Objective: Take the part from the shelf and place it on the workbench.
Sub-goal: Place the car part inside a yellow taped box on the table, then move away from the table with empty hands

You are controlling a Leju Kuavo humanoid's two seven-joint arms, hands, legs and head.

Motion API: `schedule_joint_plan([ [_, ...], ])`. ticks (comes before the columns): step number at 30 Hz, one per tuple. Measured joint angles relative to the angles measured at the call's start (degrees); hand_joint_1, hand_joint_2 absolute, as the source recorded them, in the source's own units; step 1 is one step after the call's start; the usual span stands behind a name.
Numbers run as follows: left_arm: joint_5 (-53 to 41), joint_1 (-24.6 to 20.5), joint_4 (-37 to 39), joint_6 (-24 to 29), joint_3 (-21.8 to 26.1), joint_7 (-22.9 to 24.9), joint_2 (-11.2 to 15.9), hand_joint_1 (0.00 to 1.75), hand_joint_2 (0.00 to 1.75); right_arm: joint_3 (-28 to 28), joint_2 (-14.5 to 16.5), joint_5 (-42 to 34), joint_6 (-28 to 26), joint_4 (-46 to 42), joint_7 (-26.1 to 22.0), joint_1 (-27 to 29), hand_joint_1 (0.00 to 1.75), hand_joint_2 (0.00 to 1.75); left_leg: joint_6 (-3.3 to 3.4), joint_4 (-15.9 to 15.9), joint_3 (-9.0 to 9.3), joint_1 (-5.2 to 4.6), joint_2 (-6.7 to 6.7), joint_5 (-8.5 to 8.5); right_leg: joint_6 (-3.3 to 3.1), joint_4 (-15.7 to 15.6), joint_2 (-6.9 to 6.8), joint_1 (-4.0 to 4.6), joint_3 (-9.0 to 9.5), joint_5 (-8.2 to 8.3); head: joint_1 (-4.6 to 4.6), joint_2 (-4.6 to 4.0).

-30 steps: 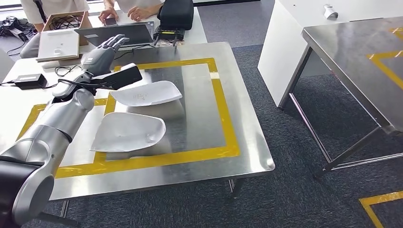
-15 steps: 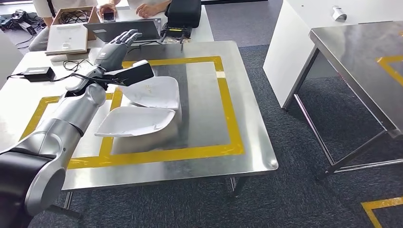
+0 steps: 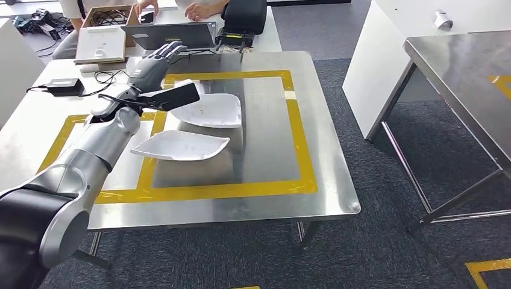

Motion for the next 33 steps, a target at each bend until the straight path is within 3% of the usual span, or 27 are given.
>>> schedule_joint_plan([
  [2,-0.2,0.2,0.1,-0.2,0.1,0.0,-0.3,0.0,1.75,0.0,0.1,-0.1,0.0,0.0,0.1,0.0,0.0,0.0,0.95,0.2,-0.38,-0.06,-0.24,-0.24,0.67,0.3,0.14,0.11,-0.52,0.3,0.03,0.0],
  [4,-0.3,0.2,0.0,-0.3,0.2,0.0,-0.7,0.0,1.75,0.0,0.1,-0.1,0.0,0.0,0.2,0.1,0.0,0.0,2.04,0.3,-1.1,-0.03,-0.24,-0.04,1.16,1.1,-0.02,-0.01,-1.13,-0.66,0.34,0.0],
  [6,-0.3,0.1,0.0,-0.4,0.2,0.0,-1.0,0.0,1.75,0.0,0.1,-0.1,-0.1,0.0,0.3,0.0,0.0,0.0,3.0,0.3,-1.73,-0.17,-0.23,0.41,1.36,5.7,-0.22,0.07,-2.83,-4.3,0.7,0.0],
  [8,-0.4,0.2,0.0,-0.4,0.3,0.0,-1.1,0.0,1.75,0.0,0.1,-0.2,-0.1,0.0,0.5,-0.1,0.0,0.0,3.79,0.3,-2.39,-0.69,-0.16,0.93,1.13,13.1,-0.26,0.4,-5.38,-8.39,1.01,0.0],
  [9,-0.5,0.2,0.0,-0.4,0.4,0.0,-1.2,0.0,1.75,0.0,0.1,-0.2,-0.1,0.0,0.5,-0.1,0.0,0.0,4.15,0.3,-2.72,-1.07,-0.12,1.2,0.78,15.5,-0.25,0.67,-6.03,-9.28,1.08,0.0],
  [10,-0.5,0.3,0.1,-0.4,0.5,0.0,-1.3,0.0,1.75,0.0,0.1,-0.3,-0.1,0.0,0.6,-0.1,0.0,0.0,4.49,0.3,-3.03,-1.49,-0.11,1.48,0.19,16.0,-0.23,1.05,-5.73,-9.11,1.1,0.0],
  [11,-0.6,0.3,0.2,-0.4,0.6,0.0,-1.3,0.0,1.75,0.0,0.1,-0.3,-0.1,0.0,0.7,-0.1,0.0,0.0,4.78,0.3,-3.29,-1.94,-0.12,1.76,-0.63,14.3,-0.21,1.52,-4.34,-7.98,1.12,0.0],
  [14,-0.6,0.2,0.2,-0.4,0.9,0.1,-1.3,0.0,1.75,0.0,-0.1,-0.3,-0.1,-0.1,0.7,-0.2,0.0,0.0,5.24,0.1,-3.69,-2.7,-0.08,2.69,-4.19,3.3,-0.38,3.34,2.49,-4.45,0.81,0.0],
  [15,-0.6,0.2,0.2,-0.4,0.9,0.1,-1.3,0.0,1.75,0.0,-0.3,-0.3,-0.1,-0.2,0.7,-0.2,0.0,0.0,5.12,-0.1,-3.69,-2.62,0.0,3.06,-4.94,1.2,-0.52,3.82,3.65,-3.9,0.62,0.0],
  [16,-0.6,0.2,0.3,-0.4,1.0,0.1,-1.3,0.0,1.75,0.0,-0.3,-0.3,-0.1,-0.2,0.7,-0.2,0.0,0.0,4.88,-0.3,-3.71,-2.43,0.06,3.51,-5.31,0.2,-0.7,4.12,3.95,-3.7,0.52,0.0],
  [18,-0.6,0.2,0.2,-0.4,1.1,0.1,-1.3,0.0,1.75,0.0,-0.4,-0.3,-0.1,-0.3,0.7,-0.2,0.0,0.0,4.3,-1.0,-3.85,-2.3,0.12,4.42,-5.12,-1.1,-0.81,4.11,3.81,-2.2,0.68,0.0],
  [19,-0.6,0.2,0.2,-0.4,1.1,0.1,-1.2,0.0,1.75,0.0,-0.3,-0.3,-0.1,-0.3,0.7,-0.3,0.0,0.0,4.03,-0.9,-4.14,-2.4,0.07,4.06,-4.94,-2.0,-0.9,3.84,3.76,-1.35,0.75,0.0],
  [21,-0.6,0.0,0.2,-0.4,1.1,0.0,-0.9,0.0,1.75,0.0,-0.2,-0.3,-0.1,-0.3,0.7,-0.3,0.0,0.0,3.37,1.9,-5.18,-2.53,-0.01,0.31,-4.44,-3.4,-1.13,3.04,3.13,0.58,0.57,0.0],
  [23,-0.7,0.0,0.3,-0.4,1.2,0.0,-0.8,0.0,1.75,0.0,-0.1,-0.3,0.0,-0.3,0.7,-0.3,0.0,0.0,2.55,8.2,-6.34,-2.2,-0.01,-4.76,-4.05,-3.6,-1.17,2.61,1.71,1.9,0.29,0.0],
  [24,-0.7,0.1,0.3,-0.4,1.2,0.0,-0.7,0.0,1.75,0.0,0.0,-0.3,0.0,-0.3,0.7,-0.3,0.0,0.0,2.14,11.1,-6.6,-1.94,0.02,-5.81,-3.76,-3.5,-1.19,2.38,0.9,2.47,0.22,0.0],
  [25,-0.9,0.1,0.3,-0.4,1.2,0.0,-0.7,0.0,1.75,0.0,0.2,-0.3,0.0,-0.3,0.7,-0.3,0.0,0.0,1.72,12.9,-6.33,-1.67,0.03,-5.55,-3.49,-3.3,-1.21,2.12,0.01,3.05,0.13,0.0],
  [27,-1.2,0.1,0.4,-0.4,1.2,0.0,-0.7,0.0,1.75,0.0,0.3,-0.3,0.0,-0.3,0.7,-0.3,0.0,0.0,0.86,11.4,-3.53,-1.12,0.05,-2.57,-2.77,-2.6,-1.26,1.46,-1.94,4.03,-0.03,0.0],
  [28,-1.3,0.1,0.3,-0.4,1.2,0.0,-0.7,0.0,1.75,0.0,0.4,-0.3,0.0,-0.3,0.7,-0.3,0.0,0.0,0.39,8.4,-1.07,-0.8,0.07,-1.83,-2.37,-2.0,-1.28,1.19,-2.89,4.39,-0.16,0.0],
  [29,-1.4,0.0,0.3,-0.4,1.2,0.0,-0.8,0.0,1.75,0.0,0.3,-0.3,0.0,-0.3,0.7,-0.3,0.0,0.0,0.25,4.6,1.71,-0.72,0.0,-2.17,-1.95,-1.3,-1.28,1.06,-3.76,4.68,-0.38,0.0],
  [31,-1.6,-0.2,0.1,-0.4,1.2,0.0,-0.9,0.0,1.75,0.0,0.3,-0.3,0.0,-0.4,0.7,-0.3,0.0,0.0,1.06,-0.3,4.87,-0.79,-0.02,-4.08,-1.12,-0.5,-1.2,1.12,-4.86,5.41,-0.72,0.0],
  [33,-1.6,-0.2,0.0,-0.4,1.2,0.0,-1.1,0.0,1.75,0.0,0.3,-0.3,-0.1,-0.4,0.7,-0.2,0.0,0.0,2.71,-1.0,4.66,-0.96,0.09,-4.08,-0.34,-0.5,-1.12,1.12,-5.35,6.34,-0.79,0.0],
])
